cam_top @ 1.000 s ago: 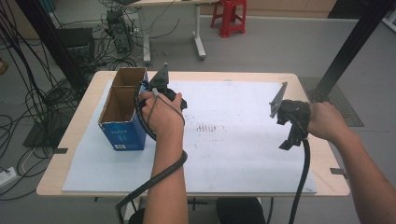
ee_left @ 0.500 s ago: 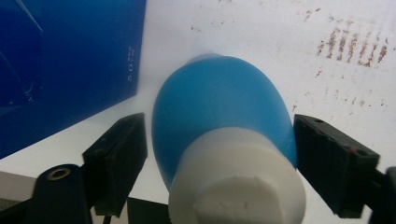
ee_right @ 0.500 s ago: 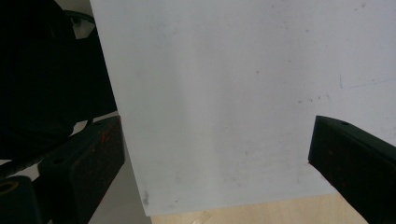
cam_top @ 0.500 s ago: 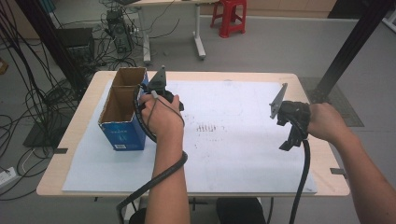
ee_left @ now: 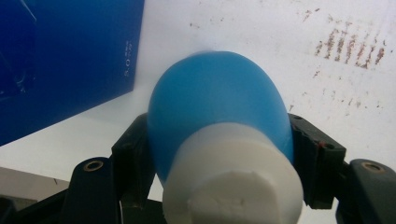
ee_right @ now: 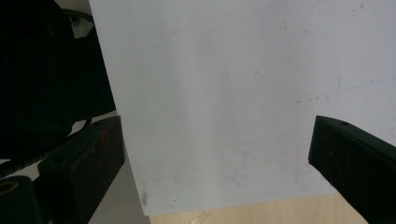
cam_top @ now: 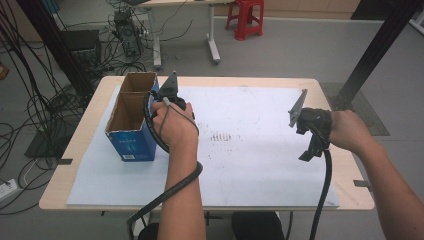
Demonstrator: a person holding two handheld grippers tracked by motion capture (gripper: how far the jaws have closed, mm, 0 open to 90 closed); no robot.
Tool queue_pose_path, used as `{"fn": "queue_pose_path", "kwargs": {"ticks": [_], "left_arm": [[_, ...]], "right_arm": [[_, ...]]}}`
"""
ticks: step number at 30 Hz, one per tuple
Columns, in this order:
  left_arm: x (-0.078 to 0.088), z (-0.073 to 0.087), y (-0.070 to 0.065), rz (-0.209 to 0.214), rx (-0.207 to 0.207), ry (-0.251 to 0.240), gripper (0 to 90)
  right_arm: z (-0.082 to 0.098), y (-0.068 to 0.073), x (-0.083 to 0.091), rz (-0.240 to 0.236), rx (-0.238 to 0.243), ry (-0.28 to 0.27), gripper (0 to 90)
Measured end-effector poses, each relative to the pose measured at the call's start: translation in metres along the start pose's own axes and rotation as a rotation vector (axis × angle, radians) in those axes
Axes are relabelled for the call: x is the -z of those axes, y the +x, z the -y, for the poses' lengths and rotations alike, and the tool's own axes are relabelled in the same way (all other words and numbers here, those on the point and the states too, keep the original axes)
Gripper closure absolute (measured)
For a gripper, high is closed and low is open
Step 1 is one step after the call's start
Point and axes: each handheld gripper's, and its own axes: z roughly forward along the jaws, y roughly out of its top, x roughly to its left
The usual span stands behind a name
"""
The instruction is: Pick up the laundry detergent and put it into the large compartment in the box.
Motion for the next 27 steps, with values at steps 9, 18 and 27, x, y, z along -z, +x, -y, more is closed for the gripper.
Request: {"fn": "queue_pose_path", "kwargs": {"ticks": [9, 18, 27], "left_arm": [[0.0001, -0.0014, -0.0024, -0.010, 0.004, 0.009, 34.6], [-0.0002, -0.0022, -0.0033, -0.013, -0.001, 0.008, 34.6], [-0.0004, -0.0014, -0.0018, -0.008, -0.002, 0.004, 34.6]], "right_arm": [[0.0014, 0.0002, -0.0002, 0.001, -0.001, 0.000, 3.6], [0.0028, 0.0003, -0.0006, 0.005, -0.003, -0.001, 3.7], [-0.0023, 0.0015, 0.0002, 0.008, 0.004, 0.005, 3.6]]}}
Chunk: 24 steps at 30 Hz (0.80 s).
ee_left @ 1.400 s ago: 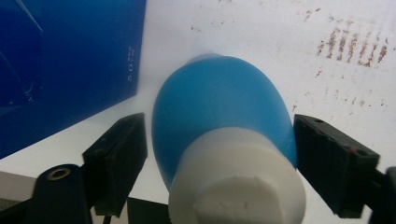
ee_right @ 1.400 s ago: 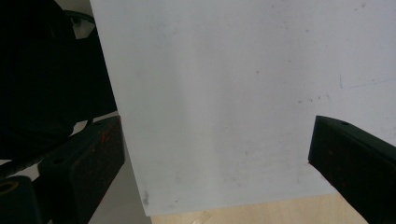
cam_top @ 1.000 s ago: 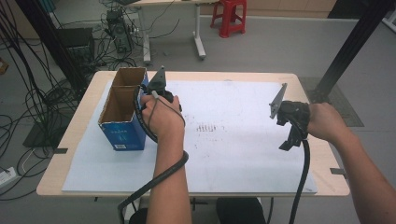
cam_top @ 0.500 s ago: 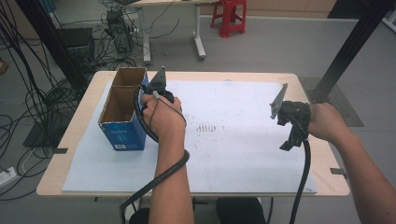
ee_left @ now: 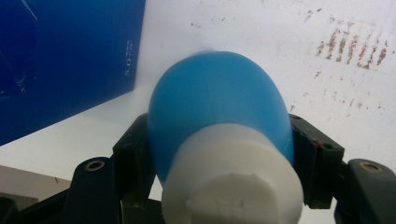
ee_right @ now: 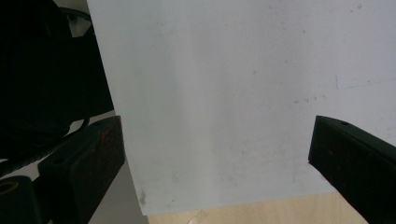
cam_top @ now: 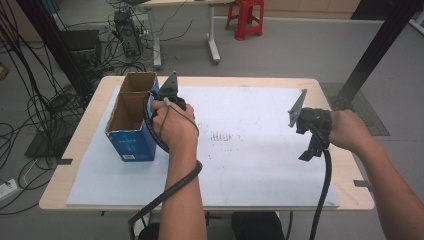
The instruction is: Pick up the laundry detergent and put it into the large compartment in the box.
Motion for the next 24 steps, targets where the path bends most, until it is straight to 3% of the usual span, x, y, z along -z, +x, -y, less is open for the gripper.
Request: {"fn": "queue_pose_path", "kwargs": {"ticks": [24], "left_arm": [[-0.0005, 0.0006, 0.0015, 0.004, -0.002, -0.005, 34.6]], "right_arm": [[-0.0052, 0.0018, 0.0004, 0.001, 0.002, 0.007, 3.6]]}}
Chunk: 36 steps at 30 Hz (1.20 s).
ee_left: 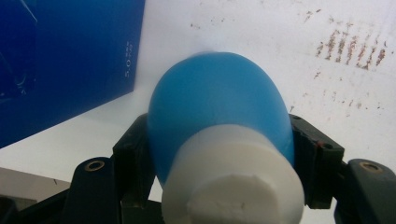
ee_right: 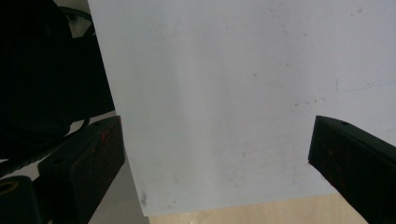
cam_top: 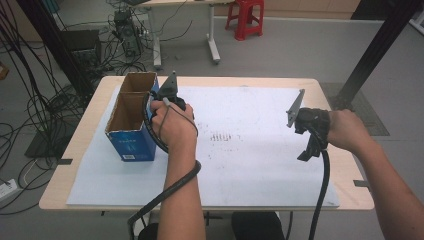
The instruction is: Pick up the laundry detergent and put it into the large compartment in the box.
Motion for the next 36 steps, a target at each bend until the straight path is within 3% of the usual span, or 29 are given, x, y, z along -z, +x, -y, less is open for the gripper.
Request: {"fn": "queue_pose_path", "kwargs": {"ticks": [36], "left_arm": [[-0.0002, 0.0001, 0.0007, 0.001, 0.001, 0.000, 34.6]], "right_arm": [[-0.0025, 0.0009, 0.0012, 0.003, 0.002, 0.002, 3.7]]}}
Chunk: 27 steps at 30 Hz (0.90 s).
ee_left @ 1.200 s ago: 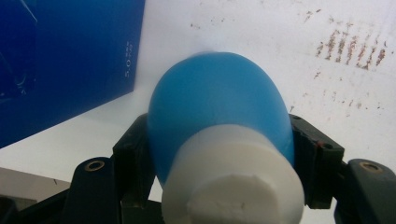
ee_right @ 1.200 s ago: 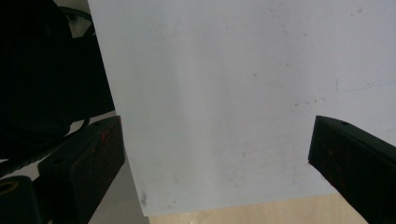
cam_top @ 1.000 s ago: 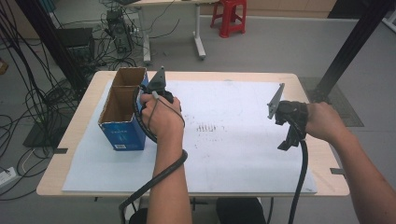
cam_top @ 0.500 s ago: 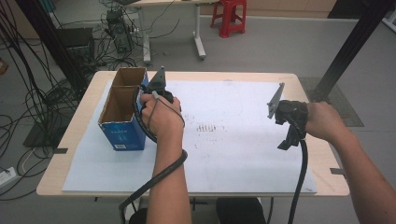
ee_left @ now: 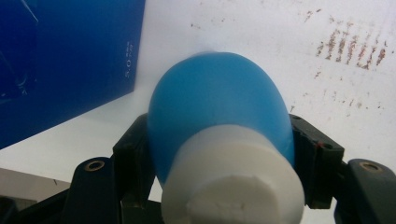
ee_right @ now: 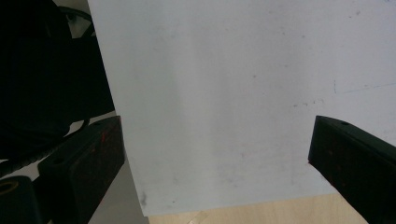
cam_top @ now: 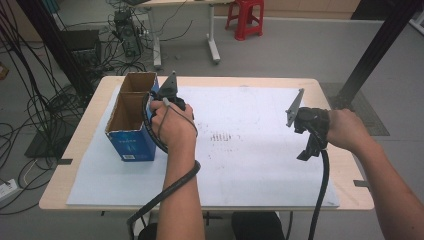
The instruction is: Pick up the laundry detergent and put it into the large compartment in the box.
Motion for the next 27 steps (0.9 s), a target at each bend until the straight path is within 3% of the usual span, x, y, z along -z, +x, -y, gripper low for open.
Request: {"fn": "queue_pose_path", "kwargs": {"ticks": [27], "left_arm": [[0.0001, 0.0019, 0.0010, 0.003, -0.003, -0.006, 34.7]], "right_arm": [[0.0016, 0.0004, -0.0021, -0.001, 0.000, -0.002, 3.6]]}}
